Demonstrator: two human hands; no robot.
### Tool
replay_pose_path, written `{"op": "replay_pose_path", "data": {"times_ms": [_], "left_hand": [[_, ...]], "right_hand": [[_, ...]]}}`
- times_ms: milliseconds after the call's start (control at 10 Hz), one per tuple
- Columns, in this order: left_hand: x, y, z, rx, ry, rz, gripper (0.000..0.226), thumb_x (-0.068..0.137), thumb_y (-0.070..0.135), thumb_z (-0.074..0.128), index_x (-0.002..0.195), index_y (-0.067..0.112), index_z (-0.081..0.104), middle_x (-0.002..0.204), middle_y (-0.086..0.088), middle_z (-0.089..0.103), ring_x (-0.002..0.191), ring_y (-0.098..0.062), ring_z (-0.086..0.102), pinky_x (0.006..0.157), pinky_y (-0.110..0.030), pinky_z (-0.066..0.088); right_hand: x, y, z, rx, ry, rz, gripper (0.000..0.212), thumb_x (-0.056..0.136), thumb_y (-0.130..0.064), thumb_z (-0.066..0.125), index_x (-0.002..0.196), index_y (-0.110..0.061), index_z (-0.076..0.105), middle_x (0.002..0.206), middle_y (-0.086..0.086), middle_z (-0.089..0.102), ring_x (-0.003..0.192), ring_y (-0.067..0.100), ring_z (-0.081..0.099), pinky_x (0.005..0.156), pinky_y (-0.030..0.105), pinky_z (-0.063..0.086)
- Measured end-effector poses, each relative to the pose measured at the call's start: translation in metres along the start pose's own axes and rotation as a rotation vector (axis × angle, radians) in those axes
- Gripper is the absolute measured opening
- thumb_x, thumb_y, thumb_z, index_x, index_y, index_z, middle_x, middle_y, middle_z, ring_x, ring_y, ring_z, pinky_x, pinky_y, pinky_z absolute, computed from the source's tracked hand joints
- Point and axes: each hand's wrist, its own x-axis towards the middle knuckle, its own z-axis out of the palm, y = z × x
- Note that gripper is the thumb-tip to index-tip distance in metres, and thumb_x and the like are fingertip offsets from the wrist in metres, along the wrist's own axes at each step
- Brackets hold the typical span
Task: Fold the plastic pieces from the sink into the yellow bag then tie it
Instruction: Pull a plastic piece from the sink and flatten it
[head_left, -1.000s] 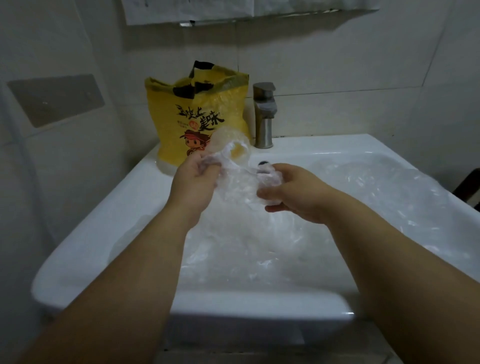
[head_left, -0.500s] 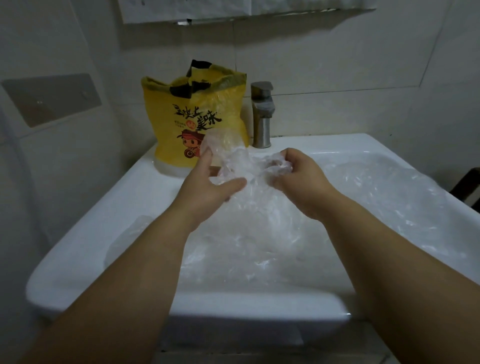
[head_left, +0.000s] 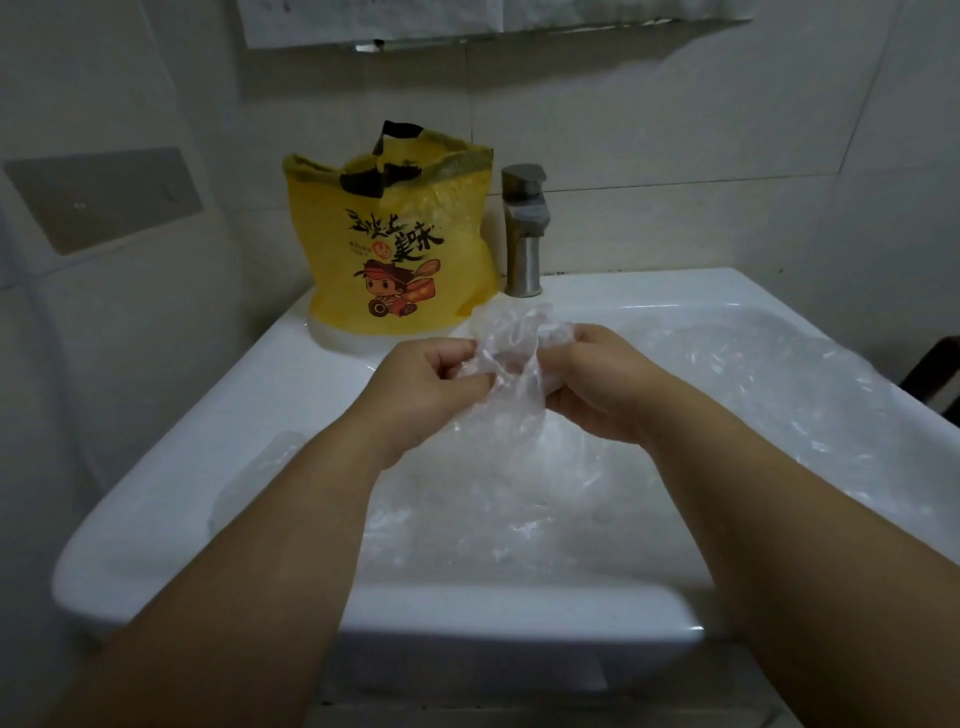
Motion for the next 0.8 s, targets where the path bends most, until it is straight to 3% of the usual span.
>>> {"op": "replay_pose_path", "data": {"times_ms": [100, 200, 300, 400, 500, 600, 700, 800], "left_hand": [[0.000, 0.001, -0.001, 0.014, 0.042, -0.003, 0.016, 0.087, 0.008, 0.065, 0.077, 0.020, 0.071, 0.061, 0.008, 0.056, 0.054, -0.004, 0.046, 0.052, -0.015, 0.037], [0.005, 0.003, -0.009, -0.180, 0.133, -0.051, 0.015, 0.094, 0.014, 0.059, 0.082, 0.017, 0.067, 0.067, 0.009, 0.066, 0.058, -0.002, 0.059, 0.056, -0.015, 0.045], [0.011, 0.005, -0.013, -0.500, 0.141, -0.108, 0.016, 0.094, 0.012, 0.059, 0.105, 0.002, 0.063, 0.094, -0.007, 0.070, 0.084, -0.014, 0.067, 0.078, -0.027, 0.054], [0.012, 0.008, -0.011, -0.594, 0.092, -0.121, 0.010, 0.097, 0.009, 0.052, 0.092, 0.012, 0.059, 0.079, 0.001, 0.069, 0.072, -0.008, 0.066, 0.067, -0.021, 0.055], [0.015, 0.004, -0.017, -0.646, 0.145, -0.172, 0.008, 0.097, 0.012, 0.054, 0.095, 0.016, 0.060, 0.091, -0.004, 0.063, 0.080, -0.016, 0.059, 0.062, -0.025, 0.051], [0.016, 0.000, -0.021, -0.646, 0.187, -0.220, 0.030, 0.092, 0.017, 0.060, 0.121, 0.009, 0.061, 0.109, -0.009, 0.064, 0.093, -0.021, 0.060, 0.066, -0.027, 0.044], [0.015, 0.000, -0.024, -0.667, 0.159, -0.231, 0.048, 0.086, 0.019, 0.067, 0.131, 0.006, 0.055, 0.108, -0.008, 0.065, 0.084, -0.016, 0.066, 0.058, -0.022, 0.051], [0.013, 0.000, -0.022, -0.734, 0.099, -0.221, 0.034, 0.077, 0.019, 0.065, 0.110, 0.012, 0.065, 0.094, -0.002, 0.070, 0.075, -0.012, 0.069, 0.054, -0.019, 0.054]], "right_hand": [[0.000, 0.002, -0.001, -0.132, 0.051, 0.064, 0.032, 0.084, 0.014, 0.046, 0.110, 0.003, 0.061, 0.110, 0.016, 0.064, 0.097, 0.030, 0.065, 0.075, 0.028, 0.059], [0.012, 0.005, -0.011, -0.039, 0.342, 0.088, 0.027, 0.090, 0.011, 0.041, 0.107, 0.005, 0.061, 0.098, 0.016, 0.059, 0.079, 0.022, 0.058, 0.083, 0.033, 0.054], [0.018, 0.007, -0.022, 0.087, 0.530, 0.078, 0.034, 0.087, 0.011, 0.050, 0.120, 0.007, 0.055, 0.088, 0.010, 0.056, 0.075, 0.020, 0.056, 0.072, 0.034, 0.053], [0.014, 0.003, -0.021, 0.248, 0.516, 0.111, 0.020, 0.087, 0.013, 0.047, 0.098, 0.000, 0.058, 0.079, 0.007, 0.051, 0.063, 0.014, 0.050, 0.055, 0.023, 0.048], [0.012, -0.002, -0.023, 0.612, 0.501, 0.142, 0.031, 0.088, 0.016, 0.044, 0.110, 0.000, 0.060, 0.075, 0.007, 0.057, 0.034, 0.010, 0.049, 0.036, 0.017, 0.040], [0.005, -0.009, -0.021, 0.794, 0.467, 0.105, 0.019, 0.092, 0.013, 0.042, 0.093, 0.005, 0.060, 0.068, 0.011, 0.063, 0.042, 0.014, 0.058, 0.050, 0.016, 0.050], [0.001, -0.014, -0.022, 0.939, 0.418, 0.083, 0.019, 0.094, 0.009, 0.040, 0.088, 0.006, 0.058, 0.057, 0.014, 0.064, 0.046, 0.018, 0.062, 0.052, 0.018, 0.052], [-0.003, -0.017, -0.021, 0.811, 0.297, 0.083, 0.019, 0.094, -0.002, 0.046, 0.102, 0.001, 0.062, 0.067, 0.012, 0.068, 0.053, 0.019, 0.066, 0.053, 0.024, 0.055]]}}
